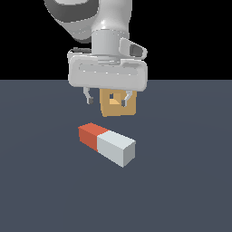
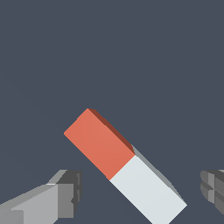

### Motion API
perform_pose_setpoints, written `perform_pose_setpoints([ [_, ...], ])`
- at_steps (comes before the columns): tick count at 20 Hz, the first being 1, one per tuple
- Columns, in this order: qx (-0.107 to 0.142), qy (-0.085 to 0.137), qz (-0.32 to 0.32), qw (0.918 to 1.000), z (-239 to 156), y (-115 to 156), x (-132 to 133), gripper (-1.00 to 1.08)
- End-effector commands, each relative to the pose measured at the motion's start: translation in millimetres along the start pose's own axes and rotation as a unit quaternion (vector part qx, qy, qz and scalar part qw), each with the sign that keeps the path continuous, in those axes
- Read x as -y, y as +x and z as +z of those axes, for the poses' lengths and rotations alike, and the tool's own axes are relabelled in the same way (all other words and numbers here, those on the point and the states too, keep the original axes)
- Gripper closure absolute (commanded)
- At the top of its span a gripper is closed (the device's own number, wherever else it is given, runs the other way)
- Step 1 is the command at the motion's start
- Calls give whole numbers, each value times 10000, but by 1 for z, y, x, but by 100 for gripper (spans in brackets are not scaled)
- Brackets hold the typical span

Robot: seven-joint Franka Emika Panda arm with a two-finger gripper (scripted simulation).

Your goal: Insert the peg into the horizontal hole in a box.

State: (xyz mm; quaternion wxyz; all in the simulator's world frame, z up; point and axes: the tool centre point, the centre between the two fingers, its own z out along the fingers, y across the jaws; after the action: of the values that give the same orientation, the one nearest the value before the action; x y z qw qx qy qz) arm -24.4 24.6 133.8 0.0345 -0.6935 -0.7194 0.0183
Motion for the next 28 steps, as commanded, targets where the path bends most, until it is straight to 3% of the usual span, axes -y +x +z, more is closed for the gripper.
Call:
perform_pose_setpoints([
  [1,0,0,0,10000,0,0,0,-92],
  [9,14,-15,-210,9998,3,-4,0,-92],
  [17,55,-61,-838,9965,12,-14,-1,-92],
  [22,95,-104,-1432,9896,20,-24,-3,-92],
  [28,144,-160,-2185,9756,31,-37,-7,-92],
])
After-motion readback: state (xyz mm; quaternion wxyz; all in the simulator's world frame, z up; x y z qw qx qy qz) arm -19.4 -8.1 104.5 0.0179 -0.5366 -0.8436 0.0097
